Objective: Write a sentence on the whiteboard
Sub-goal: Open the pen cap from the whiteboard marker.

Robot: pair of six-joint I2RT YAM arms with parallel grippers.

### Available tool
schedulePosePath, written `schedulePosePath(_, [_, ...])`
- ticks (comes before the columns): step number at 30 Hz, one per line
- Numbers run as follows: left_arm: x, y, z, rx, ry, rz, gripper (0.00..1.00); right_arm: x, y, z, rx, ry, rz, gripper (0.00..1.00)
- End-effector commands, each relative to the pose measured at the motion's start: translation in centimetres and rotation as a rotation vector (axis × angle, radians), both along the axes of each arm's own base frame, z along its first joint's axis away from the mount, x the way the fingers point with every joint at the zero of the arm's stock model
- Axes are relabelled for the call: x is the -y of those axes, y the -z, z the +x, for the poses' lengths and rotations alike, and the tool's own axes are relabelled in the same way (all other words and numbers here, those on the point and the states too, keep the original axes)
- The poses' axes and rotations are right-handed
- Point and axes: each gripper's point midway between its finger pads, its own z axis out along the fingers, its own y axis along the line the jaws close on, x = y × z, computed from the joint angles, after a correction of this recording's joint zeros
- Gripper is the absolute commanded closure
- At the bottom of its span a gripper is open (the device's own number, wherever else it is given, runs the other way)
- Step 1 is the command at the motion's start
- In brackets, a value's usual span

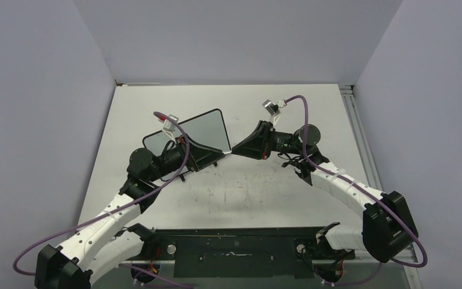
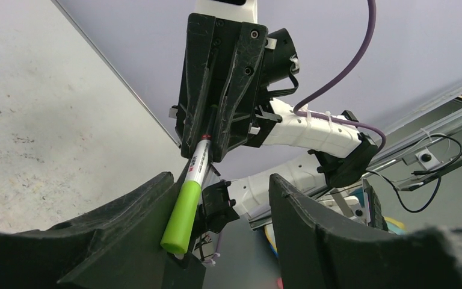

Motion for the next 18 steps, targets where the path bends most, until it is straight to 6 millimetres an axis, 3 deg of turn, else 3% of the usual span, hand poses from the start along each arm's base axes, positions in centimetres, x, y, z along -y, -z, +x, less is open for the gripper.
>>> schedulePosePath(1, [-0.3, -1.6, -0.8, 0.059, 0.016, -0.028, 0.43, 0.2, -2.6, -0.1, 0.124, 0.028, 0.041, 0.95])
schedulePosePath(6, [-0.6, -1.1, -0.8, 0.049, -0.008, -0.009, 0.42, 0.3, -2.8, -0.2, 0.125, 0.02, 0.059, 0.95])
schedulePosePath(18, [-1.5, -1.1, -0.7, 0.049, -0.018, -0.018, 0.69, 0.5, -3.1, -0.5, 0.127, 0.019, 0.065, 0.95])
